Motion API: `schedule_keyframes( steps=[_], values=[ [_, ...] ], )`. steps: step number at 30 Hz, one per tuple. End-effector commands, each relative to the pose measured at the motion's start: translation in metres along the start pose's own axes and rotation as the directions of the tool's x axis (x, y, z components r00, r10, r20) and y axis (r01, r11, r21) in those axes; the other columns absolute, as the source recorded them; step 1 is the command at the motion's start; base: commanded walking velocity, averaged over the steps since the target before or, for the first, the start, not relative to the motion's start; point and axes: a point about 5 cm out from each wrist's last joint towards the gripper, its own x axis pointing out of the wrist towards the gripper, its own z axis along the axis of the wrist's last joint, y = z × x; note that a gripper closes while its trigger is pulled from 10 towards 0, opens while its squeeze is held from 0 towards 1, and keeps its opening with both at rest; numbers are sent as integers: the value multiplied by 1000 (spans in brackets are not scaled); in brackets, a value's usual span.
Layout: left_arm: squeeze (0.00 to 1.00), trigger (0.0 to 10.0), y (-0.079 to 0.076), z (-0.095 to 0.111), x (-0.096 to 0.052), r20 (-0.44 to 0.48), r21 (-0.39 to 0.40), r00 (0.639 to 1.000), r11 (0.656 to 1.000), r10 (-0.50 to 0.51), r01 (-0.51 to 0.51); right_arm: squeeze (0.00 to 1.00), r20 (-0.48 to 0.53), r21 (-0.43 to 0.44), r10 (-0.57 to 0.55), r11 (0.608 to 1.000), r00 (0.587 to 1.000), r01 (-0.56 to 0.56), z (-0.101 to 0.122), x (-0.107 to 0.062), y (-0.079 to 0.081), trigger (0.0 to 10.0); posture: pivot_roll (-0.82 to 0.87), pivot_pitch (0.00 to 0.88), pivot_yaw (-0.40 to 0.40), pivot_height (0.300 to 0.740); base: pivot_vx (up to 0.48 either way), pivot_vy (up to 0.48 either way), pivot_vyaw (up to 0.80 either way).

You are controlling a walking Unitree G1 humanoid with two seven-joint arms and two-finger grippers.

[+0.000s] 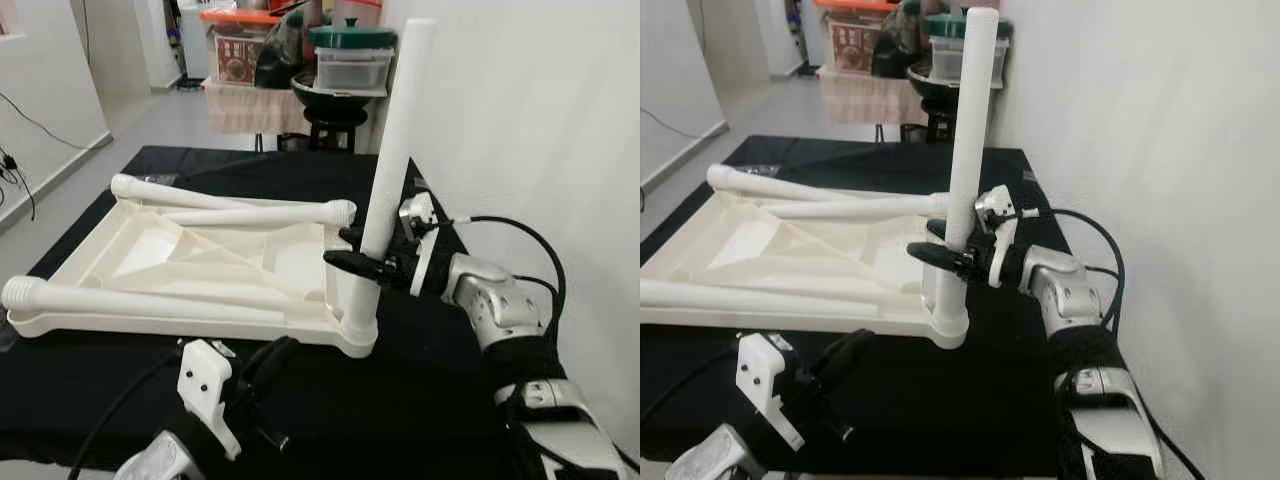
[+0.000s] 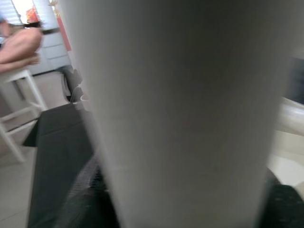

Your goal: Building children table

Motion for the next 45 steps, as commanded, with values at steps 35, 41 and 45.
schedule_keyframes(
  steps=[35, 41, 45],
  values=[
    [0, 10000, -1, 1, 2, -5, -15, 1000, 1000, -8, 8, 1000, -21, -30, -457, 890, 889, 456, -35, 28, 58, 10000, -6, 0, -74, 740, 0, 0, 0],
    [0, 10000, -1, -1, 3, -7, -20, 1000, 1000, -12, 12, 59, 15, -144, -176, 974, 984, 176, -5, 22, 48, 10000, 0, 0, -78, 740, 0, 0, 0],
    [0, 10000, -1, -3, 3, -10, -20, 1000, 1000, -10, 10, 0, -23, -176, -18, 984, 1000, 14, 6, 14, 33, 10000, 13, 0, -86, 740, 0, 0, 0]
  ],
)
